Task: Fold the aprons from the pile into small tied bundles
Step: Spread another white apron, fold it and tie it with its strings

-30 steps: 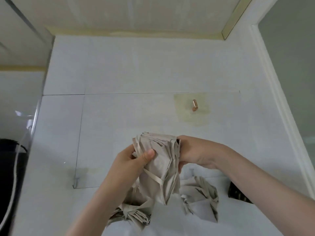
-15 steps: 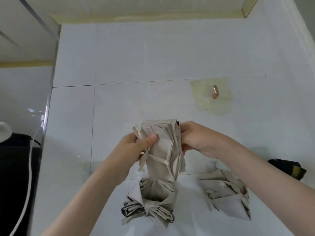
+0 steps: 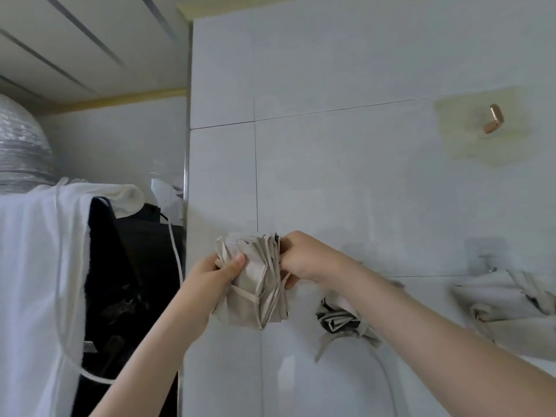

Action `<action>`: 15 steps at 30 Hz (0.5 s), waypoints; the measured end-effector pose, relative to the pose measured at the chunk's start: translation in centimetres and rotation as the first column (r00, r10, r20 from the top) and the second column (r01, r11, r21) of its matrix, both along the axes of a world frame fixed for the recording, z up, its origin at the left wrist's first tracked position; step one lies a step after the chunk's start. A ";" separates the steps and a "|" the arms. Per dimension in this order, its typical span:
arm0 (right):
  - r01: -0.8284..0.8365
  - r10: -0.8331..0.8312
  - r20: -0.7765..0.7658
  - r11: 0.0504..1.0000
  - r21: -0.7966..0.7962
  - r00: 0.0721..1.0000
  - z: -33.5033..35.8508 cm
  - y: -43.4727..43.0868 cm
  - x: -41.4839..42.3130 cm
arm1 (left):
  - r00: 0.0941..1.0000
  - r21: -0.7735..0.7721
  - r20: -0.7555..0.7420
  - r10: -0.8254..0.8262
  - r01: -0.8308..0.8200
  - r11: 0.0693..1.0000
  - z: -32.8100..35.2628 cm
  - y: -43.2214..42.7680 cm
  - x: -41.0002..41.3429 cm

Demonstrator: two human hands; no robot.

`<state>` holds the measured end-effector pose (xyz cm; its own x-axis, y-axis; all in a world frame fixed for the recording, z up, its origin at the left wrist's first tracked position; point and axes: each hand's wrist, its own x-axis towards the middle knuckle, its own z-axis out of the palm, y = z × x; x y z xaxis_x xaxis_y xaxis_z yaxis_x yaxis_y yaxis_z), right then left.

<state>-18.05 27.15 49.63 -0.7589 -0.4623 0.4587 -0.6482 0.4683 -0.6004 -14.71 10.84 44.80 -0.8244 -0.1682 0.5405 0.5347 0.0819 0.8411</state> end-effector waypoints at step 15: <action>0.230 -0.229 -0.302 0.973 -0.031 0.925 -1.6 -2.4 -2.5 | 0.999 0.035 -0.010 0.040 -0.039 0.999 -0.9 -0.7 -3.6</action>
<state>-20.55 24.74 48.07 -0.6705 -0.2947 0.6809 -0.6727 0.6285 -0.3905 -18.29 10.10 43.87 -0.8108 -0.2194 0.5427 0.5409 0.0736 0.8379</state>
